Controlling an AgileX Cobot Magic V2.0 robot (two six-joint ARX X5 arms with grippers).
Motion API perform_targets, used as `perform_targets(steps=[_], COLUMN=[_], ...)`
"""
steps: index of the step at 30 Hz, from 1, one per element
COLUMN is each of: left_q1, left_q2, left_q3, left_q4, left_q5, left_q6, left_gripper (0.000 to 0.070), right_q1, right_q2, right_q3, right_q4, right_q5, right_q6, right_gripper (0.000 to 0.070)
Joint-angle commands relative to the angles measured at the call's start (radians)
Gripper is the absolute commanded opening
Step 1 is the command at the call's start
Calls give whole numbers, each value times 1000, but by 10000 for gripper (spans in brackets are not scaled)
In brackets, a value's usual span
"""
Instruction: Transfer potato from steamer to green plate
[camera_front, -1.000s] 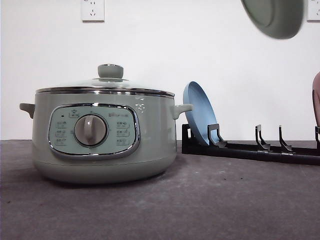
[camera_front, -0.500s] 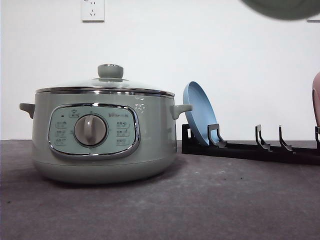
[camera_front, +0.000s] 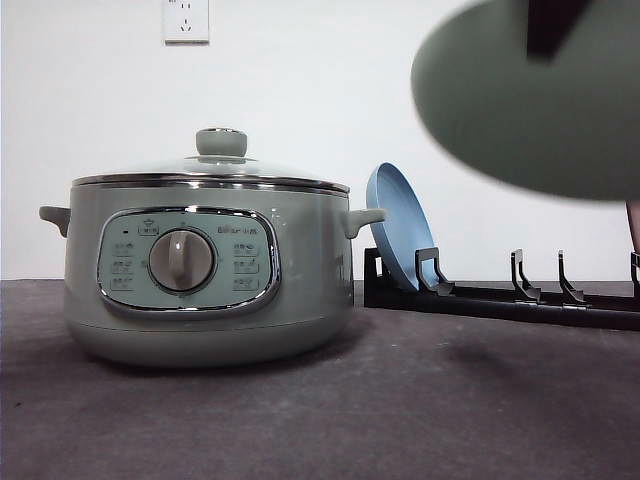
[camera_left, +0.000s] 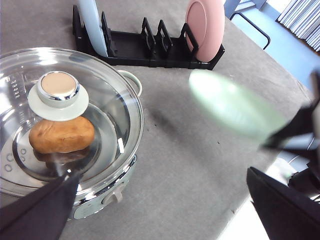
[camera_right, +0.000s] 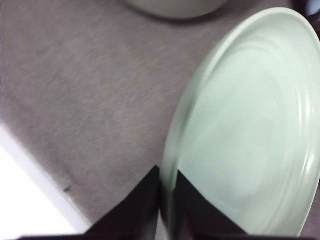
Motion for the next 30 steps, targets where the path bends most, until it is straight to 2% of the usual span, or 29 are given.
perform_targets(steps=[1, 7, 12, 27, 30], left_q1=[-5, -5, -5, -22, -44], left_q2=[8, 8, 8, 8, 8], left_q3=[21, 21, 21, 21, 21], left_q4=[10, 10, 9, -33, -38], left_q5=[3, 3, 3, 3, 3], left_q6=[13, 12, 12, 28, 35], left_gripper=[700, 700, 700, 700, 700], right_q1=[20, 22, 33, 38, 38], right_q2=[9, 28, 72, 247, 257], right_q3=[-42, -233, -334, -337, -338], right_q4=[51, 192, 269, 389, 396], right_q5=[8, 13, 11, 5, 9], right_q6=[47, 65, 42, 42, 53], right_gripper=[6, 5, 6, 10, 61])
